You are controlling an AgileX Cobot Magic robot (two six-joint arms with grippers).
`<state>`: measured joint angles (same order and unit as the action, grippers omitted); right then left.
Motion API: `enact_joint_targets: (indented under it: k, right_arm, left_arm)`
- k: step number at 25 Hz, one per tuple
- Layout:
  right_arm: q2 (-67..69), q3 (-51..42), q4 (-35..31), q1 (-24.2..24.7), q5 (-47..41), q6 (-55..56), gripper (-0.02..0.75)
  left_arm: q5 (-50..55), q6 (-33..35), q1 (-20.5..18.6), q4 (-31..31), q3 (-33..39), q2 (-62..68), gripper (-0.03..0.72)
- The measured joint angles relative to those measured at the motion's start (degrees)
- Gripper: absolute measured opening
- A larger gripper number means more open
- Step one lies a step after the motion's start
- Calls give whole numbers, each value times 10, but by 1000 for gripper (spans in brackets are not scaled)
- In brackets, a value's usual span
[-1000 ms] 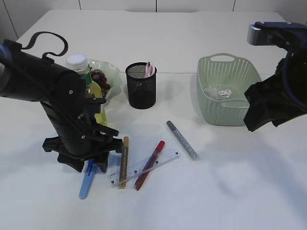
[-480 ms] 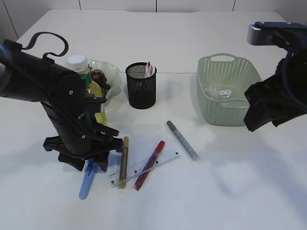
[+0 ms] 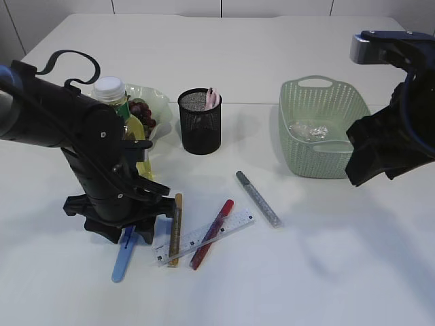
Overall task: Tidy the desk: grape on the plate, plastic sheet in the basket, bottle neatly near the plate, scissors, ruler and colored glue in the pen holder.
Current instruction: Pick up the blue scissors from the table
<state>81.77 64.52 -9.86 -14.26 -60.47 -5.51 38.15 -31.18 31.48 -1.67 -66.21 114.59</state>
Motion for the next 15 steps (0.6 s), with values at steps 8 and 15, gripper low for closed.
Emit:
enact_joint_targets:
  k: [8, 15]
  right_arm:
    - [0, 0, 0, 0, 2, 0, 437]
    - [0, 0, -1, 0, 4, 0, 438]
  left_arm:
    - [0, 0, 0, -9, 0, 0, 421]
    - [-5, 0, 0, -10, 0, 0, 421]
